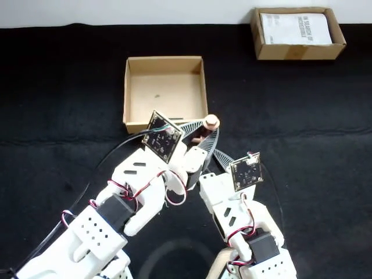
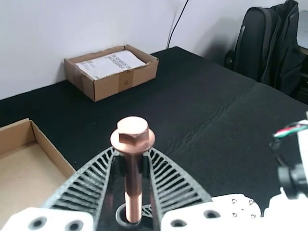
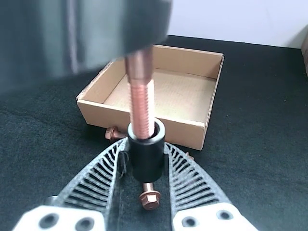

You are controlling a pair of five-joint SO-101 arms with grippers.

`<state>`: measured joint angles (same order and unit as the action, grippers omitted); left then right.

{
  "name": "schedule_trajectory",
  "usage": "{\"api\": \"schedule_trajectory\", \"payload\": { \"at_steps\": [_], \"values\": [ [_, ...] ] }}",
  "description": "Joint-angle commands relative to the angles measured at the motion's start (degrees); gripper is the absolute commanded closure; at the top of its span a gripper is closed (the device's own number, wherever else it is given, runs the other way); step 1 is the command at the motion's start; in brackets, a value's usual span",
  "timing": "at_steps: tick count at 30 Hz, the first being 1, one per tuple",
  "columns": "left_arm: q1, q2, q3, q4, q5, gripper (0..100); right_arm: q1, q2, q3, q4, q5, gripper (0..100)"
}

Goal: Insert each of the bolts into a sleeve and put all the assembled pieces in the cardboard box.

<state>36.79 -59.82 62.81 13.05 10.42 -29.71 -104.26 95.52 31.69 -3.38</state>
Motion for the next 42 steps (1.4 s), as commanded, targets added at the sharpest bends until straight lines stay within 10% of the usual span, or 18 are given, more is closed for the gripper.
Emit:
{"api": "schedule_trajectory", "payload": {
  "at_steps": [1,42],
  "values": [
    [0.2,0.0,0.3,-0.4,0.2,99,-0.3,-0.7,0.2,0.0,0.5,99.1],
    [-0.2,0.1,6.9,-12.5,-1.8,99,-0.4,-0.5,-3.6,3.1,0.6,99.1]
  ]
}}
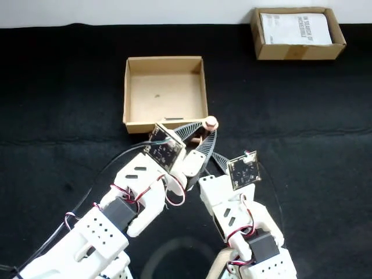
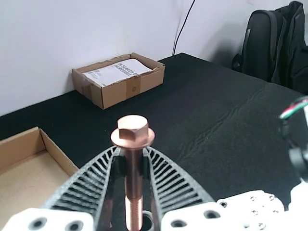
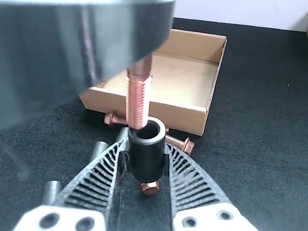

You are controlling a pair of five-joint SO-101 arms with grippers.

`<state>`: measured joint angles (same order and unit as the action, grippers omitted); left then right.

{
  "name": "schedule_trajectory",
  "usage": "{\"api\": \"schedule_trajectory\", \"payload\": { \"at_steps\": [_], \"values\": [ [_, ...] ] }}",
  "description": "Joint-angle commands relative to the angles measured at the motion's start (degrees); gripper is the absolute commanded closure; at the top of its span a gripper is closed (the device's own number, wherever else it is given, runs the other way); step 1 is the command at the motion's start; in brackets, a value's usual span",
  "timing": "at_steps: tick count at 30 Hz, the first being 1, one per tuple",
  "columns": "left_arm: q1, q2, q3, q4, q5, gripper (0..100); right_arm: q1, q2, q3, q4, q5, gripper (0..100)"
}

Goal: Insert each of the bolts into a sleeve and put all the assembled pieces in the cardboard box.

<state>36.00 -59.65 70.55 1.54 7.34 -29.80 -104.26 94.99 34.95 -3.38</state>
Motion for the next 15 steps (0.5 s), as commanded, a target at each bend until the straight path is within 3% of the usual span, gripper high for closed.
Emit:
{"api": "schedule_trajectory", "payload": {
  "at_steps": [1,15],
  "values": [
    [0.7,0.0,-0.7,-1.0,1.1,99,-0.4,-0.5,-3.0,-0.2,0.6,99.1],
    [0.8,0.1,-0.3,-1.0,1.7,99,-0.4,-0.4,-3.0,-0.2,0.6,99.1]
  ]
}}
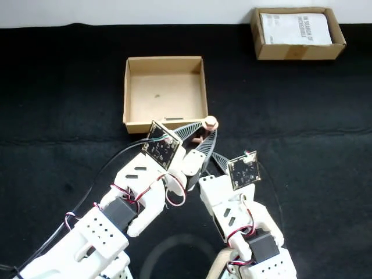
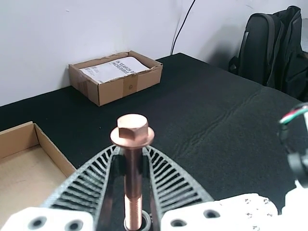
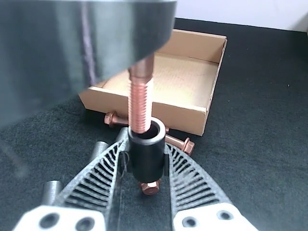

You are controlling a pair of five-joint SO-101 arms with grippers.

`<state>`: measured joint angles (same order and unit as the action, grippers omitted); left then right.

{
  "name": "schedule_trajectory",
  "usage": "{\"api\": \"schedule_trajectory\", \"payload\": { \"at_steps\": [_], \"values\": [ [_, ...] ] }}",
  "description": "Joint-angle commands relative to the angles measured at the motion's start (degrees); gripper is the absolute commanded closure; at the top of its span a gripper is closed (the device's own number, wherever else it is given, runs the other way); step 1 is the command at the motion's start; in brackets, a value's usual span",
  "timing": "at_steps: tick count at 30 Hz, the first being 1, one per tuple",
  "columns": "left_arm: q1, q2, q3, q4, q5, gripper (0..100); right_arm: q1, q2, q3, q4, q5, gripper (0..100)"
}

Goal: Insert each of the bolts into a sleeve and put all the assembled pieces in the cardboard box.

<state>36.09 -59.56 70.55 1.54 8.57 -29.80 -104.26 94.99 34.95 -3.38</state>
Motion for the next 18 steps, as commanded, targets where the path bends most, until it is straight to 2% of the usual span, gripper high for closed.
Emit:
{"api": "schedule_trajectory", "payload": {
  "at_steps": [1,10,18],
  "values": [
    [0.7,0.0,-0.2,-1.0,0.4,99,-0.4,-0.4,-3.0,-0.2,0.6,99.1],
    [1.9,-0.4,4.9,-1.2,4.8,99,-0.4,-0.4,-3.0,-0.2,0.6,99.1],
    [1.5,-0.4,4.5,-0.9,4.5,99,-0.3,-0.4,-3.0,-0.2,0.6,99.1]
  ]
}}
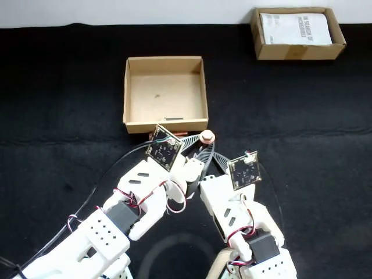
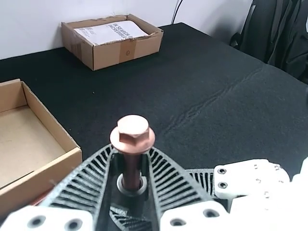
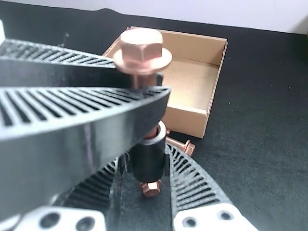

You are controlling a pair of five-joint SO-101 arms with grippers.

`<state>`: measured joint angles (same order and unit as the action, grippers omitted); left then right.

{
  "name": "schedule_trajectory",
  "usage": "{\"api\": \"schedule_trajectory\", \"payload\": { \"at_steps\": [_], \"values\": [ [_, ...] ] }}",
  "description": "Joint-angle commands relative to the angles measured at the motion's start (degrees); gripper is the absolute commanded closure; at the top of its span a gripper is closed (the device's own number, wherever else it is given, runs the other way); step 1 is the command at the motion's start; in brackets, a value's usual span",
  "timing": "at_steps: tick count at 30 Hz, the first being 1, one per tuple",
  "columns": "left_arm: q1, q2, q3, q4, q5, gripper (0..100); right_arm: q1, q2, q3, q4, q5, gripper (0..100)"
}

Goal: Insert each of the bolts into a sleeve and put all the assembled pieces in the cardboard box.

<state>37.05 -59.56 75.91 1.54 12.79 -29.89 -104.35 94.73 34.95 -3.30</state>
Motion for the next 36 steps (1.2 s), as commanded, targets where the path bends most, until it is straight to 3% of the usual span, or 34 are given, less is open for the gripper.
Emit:
{"api": "schedule_trajectory", "payload": {
  "at_steps": [1,4,9,15,19,26,31,36],
  "values": [
    [0.6,-0.7,-0.7,-0.9,0.2,99,-0.1,-0.3,-2.8,-0.2,0.5,99.1],
    [0.6,-3.4,0.0,2.0,0.2,94,-0.1,-0.3,-2.6,-0.2,0.5,99.1],
    [0.6,-8.1,0.0,17.5,1.9,79,0.0,-0.3,-2.8,-0.2,0.5,99.1],
    [0.6,-13.5,0.0,25.5,3.1,79,0.0,-0.3,-2.9,-0.2,0.8,99.1],
    [-1.8,-19.1,-1.0,27.6,0.1,81,2.2,-0.3,-5.1,-0.2,2.8,99.1],
    [-6.5,-28.4,-1.7,39.4,-3.5,100,4.2,0.2,-8.7,0.0,2.7,99.1],
    [-10.9,-36.4,-1.2,42.4,-3.2,99,4.2,9.6,-16.4,0.0,2.8,99.1],
    [-22.5,-42.9,3.8,39.0,-3.2,99,4.2,27.3,-29.2,-0.1,2.9,99.1]
  ]
}}
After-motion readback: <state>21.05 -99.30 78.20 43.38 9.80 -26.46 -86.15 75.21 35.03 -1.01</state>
